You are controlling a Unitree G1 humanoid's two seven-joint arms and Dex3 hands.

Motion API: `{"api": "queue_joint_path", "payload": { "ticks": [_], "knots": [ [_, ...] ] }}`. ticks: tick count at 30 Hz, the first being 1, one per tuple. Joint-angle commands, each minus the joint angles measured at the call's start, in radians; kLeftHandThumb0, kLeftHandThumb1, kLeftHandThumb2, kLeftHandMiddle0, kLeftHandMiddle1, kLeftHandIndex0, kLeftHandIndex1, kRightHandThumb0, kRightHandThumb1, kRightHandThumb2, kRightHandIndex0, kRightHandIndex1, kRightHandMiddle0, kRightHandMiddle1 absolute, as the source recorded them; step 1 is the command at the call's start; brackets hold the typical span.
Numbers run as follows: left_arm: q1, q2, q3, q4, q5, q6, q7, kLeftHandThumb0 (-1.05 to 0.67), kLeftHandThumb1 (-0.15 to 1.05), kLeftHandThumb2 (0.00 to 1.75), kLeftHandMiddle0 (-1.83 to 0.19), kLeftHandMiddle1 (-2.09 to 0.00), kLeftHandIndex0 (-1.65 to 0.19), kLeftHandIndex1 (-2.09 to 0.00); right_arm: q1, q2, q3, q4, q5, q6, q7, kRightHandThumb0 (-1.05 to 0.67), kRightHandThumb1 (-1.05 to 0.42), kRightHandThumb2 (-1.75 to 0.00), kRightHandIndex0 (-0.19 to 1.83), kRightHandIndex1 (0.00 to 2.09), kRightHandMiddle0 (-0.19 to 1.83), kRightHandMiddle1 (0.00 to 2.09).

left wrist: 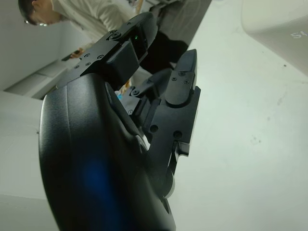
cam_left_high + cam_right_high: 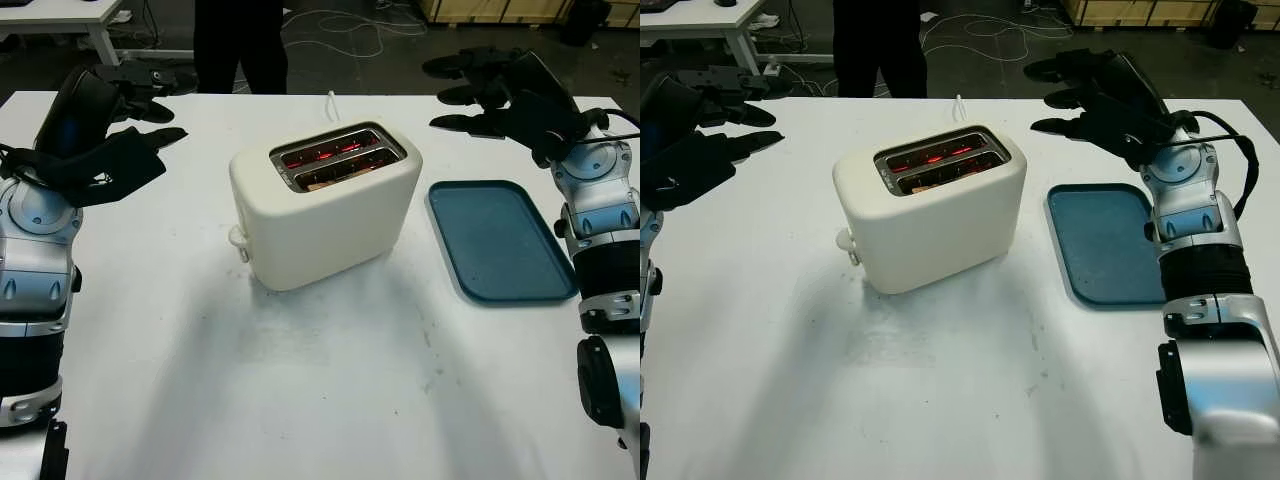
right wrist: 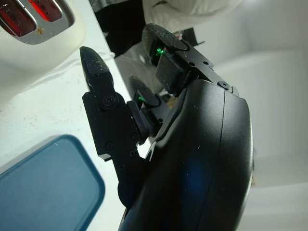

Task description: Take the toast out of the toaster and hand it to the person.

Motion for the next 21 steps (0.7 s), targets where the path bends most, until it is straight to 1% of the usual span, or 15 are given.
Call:
{"api": "queue_joint_path", "payload": {
  "ticks": [1,7,21],
  "knots": [
    [-0.016,-0.004,-0.003,0.002,-0.003,-0.005,-0.002,-0.17,0.92,0.02,-0.65,-0.58,-0.81,-0.03,0.008,0.003,-0.002,-0.006,0.010,0.009,-0.003,-0.28,-0.78,0.00,0.81,0.00,0.72,0.00],
    [-0.018,0.002,-0.004,0.010,0.001,-0.019,-0.002,-0.19,0.92,0.02,-0.65,-0.59,-0.81,-0.04,0.010,0.000,0.000,-0.012,0.005,0.017,-0.004,-0.29,-0.78,0.00,0.81,0.00,0.72,0.00],
    [-0.015,-0.001,-0.001,0.000,-0.003,-0.001,-0.005,-0.19,0.92,0.03,-0.64,-0.59,-0.80,-0.03,0.013,0.001,0.000,-0.004,0.007,-0.002,-0.004,-0.26,-0.78,0.00,0.81,0.01,0.73,0.00]
  ]
}}
